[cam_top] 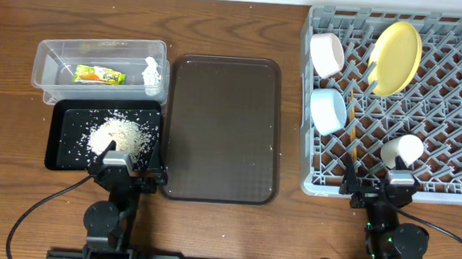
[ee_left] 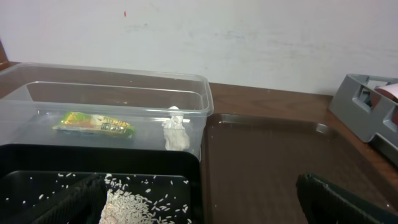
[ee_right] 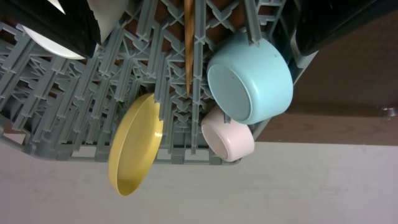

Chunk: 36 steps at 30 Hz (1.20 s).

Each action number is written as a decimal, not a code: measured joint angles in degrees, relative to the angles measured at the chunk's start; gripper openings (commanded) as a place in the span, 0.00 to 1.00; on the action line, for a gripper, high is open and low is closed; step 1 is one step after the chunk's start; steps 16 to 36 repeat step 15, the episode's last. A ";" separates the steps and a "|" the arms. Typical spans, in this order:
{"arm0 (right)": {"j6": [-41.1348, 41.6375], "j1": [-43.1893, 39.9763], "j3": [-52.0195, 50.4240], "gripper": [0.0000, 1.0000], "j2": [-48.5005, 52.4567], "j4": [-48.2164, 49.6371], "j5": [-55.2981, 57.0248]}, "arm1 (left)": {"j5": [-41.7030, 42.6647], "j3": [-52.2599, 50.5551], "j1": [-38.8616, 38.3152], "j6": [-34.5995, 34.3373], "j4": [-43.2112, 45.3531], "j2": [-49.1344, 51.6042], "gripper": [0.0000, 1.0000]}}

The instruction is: Sort waste into correct bins and load items into the dishwasher rack

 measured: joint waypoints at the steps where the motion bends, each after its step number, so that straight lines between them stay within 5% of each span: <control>1: 0.00 0.00 0.00 0.99 0.00 -0.02 0.00 | 0.02 0.02 0.00 0.00 0.00 0.00 1.00; 36: 0.00 0.00 0.00 0.99 0.00 -0.02 0.00 | 0.00 0.02 0.00 0.00 0.00 0.00 1.00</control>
